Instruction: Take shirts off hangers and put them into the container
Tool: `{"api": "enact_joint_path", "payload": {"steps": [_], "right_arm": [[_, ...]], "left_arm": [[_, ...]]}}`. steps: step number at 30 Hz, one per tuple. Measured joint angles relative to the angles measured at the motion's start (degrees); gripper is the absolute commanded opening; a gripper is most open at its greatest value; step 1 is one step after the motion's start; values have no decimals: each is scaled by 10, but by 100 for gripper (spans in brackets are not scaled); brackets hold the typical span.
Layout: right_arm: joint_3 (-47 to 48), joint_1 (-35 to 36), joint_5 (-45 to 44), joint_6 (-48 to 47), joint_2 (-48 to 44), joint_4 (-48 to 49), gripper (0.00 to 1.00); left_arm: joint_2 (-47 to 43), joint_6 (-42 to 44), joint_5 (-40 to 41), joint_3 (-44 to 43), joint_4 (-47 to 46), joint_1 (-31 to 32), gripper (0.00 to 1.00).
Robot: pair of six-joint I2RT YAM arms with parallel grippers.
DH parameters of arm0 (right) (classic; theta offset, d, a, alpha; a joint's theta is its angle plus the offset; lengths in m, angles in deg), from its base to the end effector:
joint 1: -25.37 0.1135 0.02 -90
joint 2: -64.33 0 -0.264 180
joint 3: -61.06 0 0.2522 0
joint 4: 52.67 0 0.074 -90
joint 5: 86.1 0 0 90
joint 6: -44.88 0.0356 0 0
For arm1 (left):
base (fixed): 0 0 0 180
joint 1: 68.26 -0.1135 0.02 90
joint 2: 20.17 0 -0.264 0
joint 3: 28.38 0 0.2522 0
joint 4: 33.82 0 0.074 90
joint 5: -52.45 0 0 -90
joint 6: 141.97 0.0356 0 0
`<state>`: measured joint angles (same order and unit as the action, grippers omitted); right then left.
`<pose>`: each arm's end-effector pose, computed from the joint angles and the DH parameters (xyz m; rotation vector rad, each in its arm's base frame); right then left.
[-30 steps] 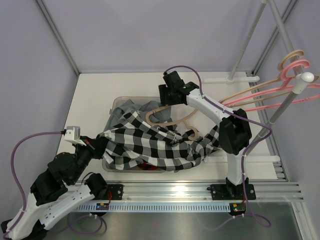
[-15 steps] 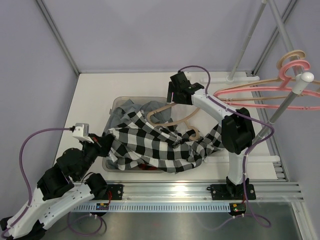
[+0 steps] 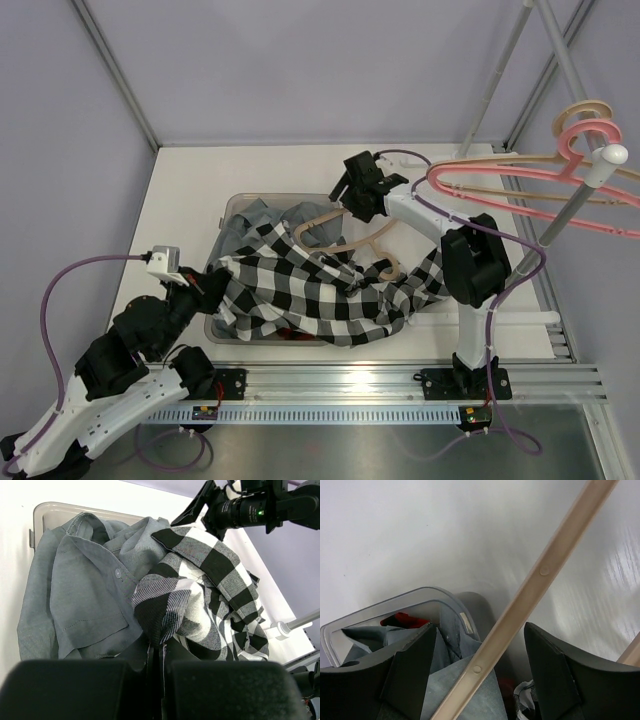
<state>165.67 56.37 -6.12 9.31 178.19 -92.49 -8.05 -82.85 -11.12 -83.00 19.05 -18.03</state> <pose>0.3865 0.2250 0.2320 0.5791 2.3958 0.4650 0.0454 -0.0298 0.3203 -0.0434 1.7748 -0.6335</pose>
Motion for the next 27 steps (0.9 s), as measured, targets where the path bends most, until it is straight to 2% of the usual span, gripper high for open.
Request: {"api": "enact_joint_path", "payload": {"steps": [3, 4, 5, 7, 8, 12, 14, 15, 17, 18, 21, 27], "right_arm": [[-17, 0, 1, 29, 0, 9, 75], [-22, 0, 1, 37, 0, 12, 70], [-28, -1, 1, 43, 0, 17, 47], [-37, -2, 2, 48, 0, 27, 11], [-39, -2, 5, 65, 0, 35, 0], [-25, -3, -3, 36, 0, 46, 0], [-13, -3, -12, 19, 0, 37, 0], [-7, -3, -17, 10, 0, 35, 0], [-1, -1, -28, -12, -5, 35, 0], [-1, -1, -31, -23, -13, 32, 0], [-1, 5, -39, -57, -47, 24, 0], [23, 34, -17, -134, -139, 29, 0]], "left_arm": [[0, 0, -2, 0, 1, 0, 3], [0, 0, -2, 0, 1, 0, 4], [-1, 0, -3, 0, 2, 0, 4], [-4, 1, -3, 0, 3, 0, 4], [-6, 1, -3, 0, 3, 0, 4], [-12, 2, -5, 0, 4, 0, 9], [-13, 3, -5, 0, 4, 0, 16], [-13, 3, -4, 1, 3, 0, 31], [-12, 0, 0, 7, 0, 0, 49], [-11, -4, 5, 12, -2, 0, 98], [7, -12, 14, 26, -5, 0, 99], [101, -14, 16, 22, -17, 0, 99]]}}
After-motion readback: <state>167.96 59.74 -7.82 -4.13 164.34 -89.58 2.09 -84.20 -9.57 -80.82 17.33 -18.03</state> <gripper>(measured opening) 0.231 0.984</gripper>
